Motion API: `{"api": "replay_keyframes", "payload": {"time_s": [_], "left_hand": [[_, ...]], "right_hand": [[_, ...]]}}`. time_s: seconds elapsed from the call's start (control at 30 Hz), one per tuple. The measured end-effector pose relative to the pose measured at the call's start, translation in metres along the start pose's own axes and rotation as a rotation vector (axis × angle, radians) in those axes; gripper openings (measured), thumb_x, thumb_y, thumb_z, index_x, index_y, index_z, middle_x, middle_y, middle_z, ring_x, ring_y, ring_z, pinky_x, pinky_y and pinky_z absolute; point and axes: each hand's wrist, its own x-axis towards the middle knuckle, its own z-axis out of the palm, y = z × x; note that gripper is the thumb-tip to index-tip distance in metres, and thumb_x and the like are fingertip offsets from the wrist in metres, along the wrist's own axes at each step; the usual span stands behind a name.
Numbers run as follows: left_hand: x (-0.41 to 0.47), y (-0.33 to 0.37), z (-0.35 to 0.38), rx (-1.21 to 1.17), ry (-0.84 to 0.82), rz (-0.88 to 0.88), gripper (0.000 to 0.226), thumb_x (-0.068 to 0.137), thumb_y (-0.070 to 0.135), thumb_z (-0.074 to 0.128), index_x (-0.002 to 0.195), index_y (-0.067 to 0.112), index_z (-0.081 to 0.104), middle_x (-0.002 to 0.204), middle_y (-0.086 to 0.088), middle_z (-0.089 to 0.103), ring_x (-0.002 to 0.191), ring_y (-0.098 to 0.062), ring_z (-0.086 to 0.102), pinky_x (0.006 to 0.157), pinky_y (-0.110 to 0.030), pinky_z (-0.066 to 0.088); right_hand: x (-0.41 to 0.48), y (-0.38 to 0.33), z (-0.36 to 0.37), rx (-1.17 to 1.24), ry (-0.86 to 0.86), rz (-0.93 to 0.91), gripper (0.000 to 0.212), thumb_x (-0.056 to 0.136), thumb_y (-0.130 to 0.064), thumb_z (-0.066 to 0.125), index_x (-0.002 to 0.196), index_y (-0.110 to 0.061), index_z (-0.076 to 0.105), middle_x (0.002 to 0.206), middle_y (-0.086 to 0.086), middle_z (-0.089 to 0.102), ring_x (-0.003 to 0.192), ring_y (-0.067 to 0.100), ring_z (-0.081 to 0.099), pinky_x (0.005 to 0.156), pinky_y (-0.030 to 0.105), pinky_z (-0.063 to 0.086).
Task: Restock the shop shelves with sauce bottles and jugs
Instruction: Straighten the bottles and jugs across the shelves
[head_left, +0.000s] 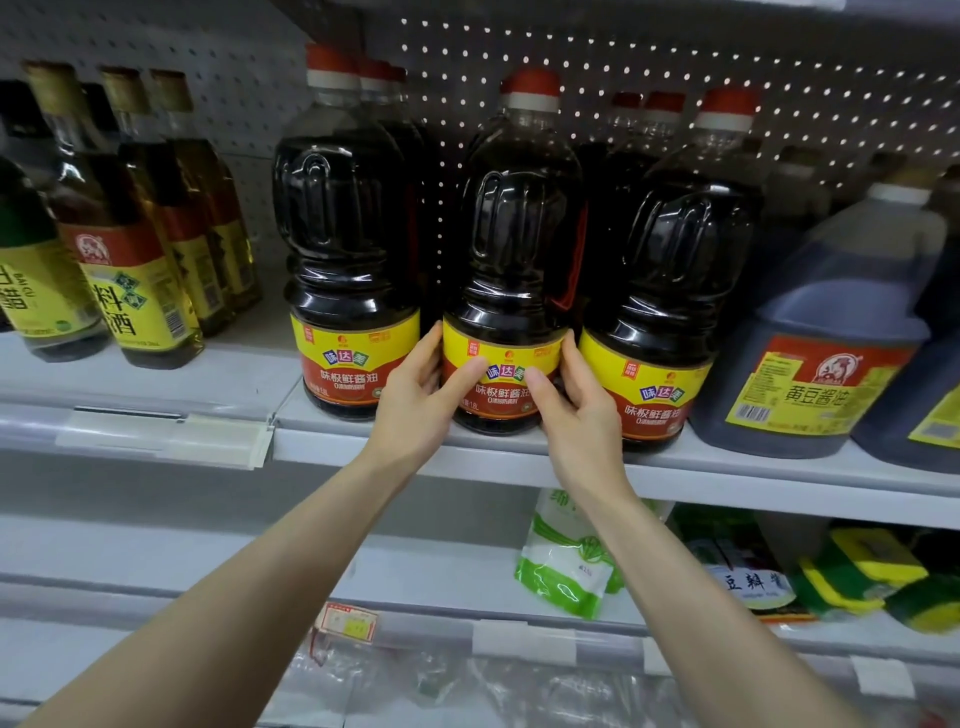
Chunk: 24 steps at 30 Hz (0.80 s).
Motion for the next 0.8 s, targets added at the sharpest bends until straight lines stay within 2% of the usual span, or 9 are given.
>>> {"api": "replay_keyframes", "payload": {"time_s": [0.43,0.57,0.8], "left_hand": [[-0.0021,-0.0070,-0.0003,-0.018,0.022,-0.025,0.050,0.092,0.020,0.061,0.139,0.025,0.046,0.127,0.013,0.061,0.117,0.001,0.056,0.092,-0.014,0.047],[-0.0022,-0.0079,-0.0009,0.000,0.024,-0.037,0.052,0.092,0.024,0.061,0.141,0.023,0.046,0.130,0.011,0.060,0.118,-0.001,0.056,0.096,-0.019,0.047],[-0.0016,-0.0079,-0.0026,0.044,0.020,-0.055,0.054,0.091,0.028,0.062,0.141,0.023,0.045,0.132,0.008,0.059,0.121,-0.004,0.054,0.106,-0.034,0.044]], "right_hand": [[-0.0049,0.0031,0.0072,-0.090,0.057,-0.012,0.064,0.095,-0.030,0.058,0.151,-0.029,0.028,0.147,-0.014,0.042,0.132,0.002,0.042,0.108,0.034,0.042],[-0.0048,0.0041,0.0071,-0.115,0.062,-0.009,0.065,0.094,-0.033,0.057,0.151,-0.030,0.027,0.147,-0.013,0.041,0.133,0.005,0.041,0.109,0.037,0.042],[-0.0047,0.0041,0.0067,-0.123,0.060,-0.003,0.065,0.094,-0.031,0.058,0.151,-0.029,0.027,0.147,-0.012,0.042,0.133,0.005,0.042,0.107,0.034,0.043]]}}
